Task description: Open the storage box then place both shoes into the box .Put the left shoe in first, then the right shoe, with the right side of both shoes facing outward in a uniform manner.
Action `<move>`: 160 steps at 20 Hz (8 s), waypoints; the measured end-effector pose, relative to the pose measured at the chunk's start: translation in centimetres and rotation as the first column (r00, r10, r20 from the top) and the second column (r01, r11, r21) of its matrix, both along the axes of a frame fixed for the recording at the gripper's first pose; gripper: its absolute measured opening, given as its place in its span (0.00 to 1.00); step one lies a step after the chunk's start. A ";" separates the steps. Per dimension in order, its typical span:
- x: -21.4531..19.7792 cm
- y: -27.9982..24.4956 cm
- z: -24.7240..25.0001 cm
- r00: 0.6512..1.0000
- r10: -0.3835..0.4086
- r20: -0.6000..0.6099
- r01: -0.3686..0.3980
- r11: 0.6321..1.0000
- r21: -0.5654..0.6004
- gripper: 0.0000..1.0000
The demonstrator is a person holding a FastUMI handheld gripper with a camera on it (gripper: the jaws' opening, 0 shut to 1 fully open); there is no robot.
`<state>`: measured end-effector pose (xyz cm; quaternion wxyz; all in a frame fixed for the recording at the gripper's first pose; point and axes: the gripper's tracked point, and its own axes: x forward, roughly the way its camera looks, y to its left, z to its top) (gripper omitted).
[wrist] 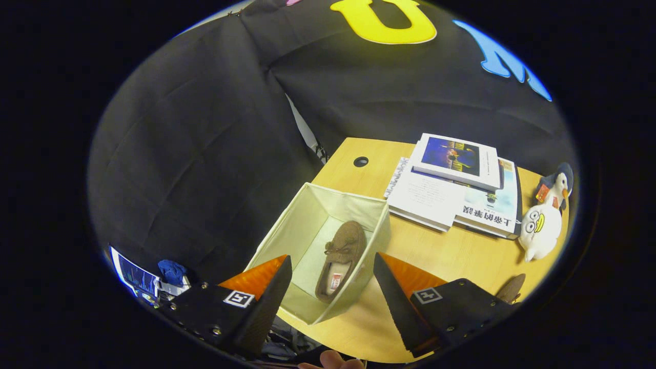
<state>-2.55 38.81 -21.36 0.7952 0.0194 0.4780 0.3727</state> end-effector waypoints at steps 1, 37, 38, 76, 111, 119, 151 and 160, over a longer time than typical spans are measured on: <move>0.0 -1.0 0.0 1.000 -0.010 0.004 0.009 1.000 0.013 0.97; -2.0 -40.4 -10.6 0.820 -0.573 -0.009 0.557 0.801 -0.221 0.97; -2.3 -40.8 -11.2 0.820 -0.572 -0.021 0.554 0.801 -0.226 0.97; 2.9 -34.5 -9.3 0.793 -0.598 -0.113 0.547 0.782 -0.300 0.00; 3.9 -0.9 0.2 0.990 -0.104 -0.090 0.095 0.990 -0.104 0.00; 2.3 4.9 -1.5 0.993 -0.015 -0.114 -0.001 0.990 -0.142 0.00; 1.5 6.9 -0.4 0.998 0.052 -0.025 -0.054 0.993 -0.107 0.89; 6.5 -5.7 8.4 0.948 -0.159 0.275 0.145 0.987 0.073 0.89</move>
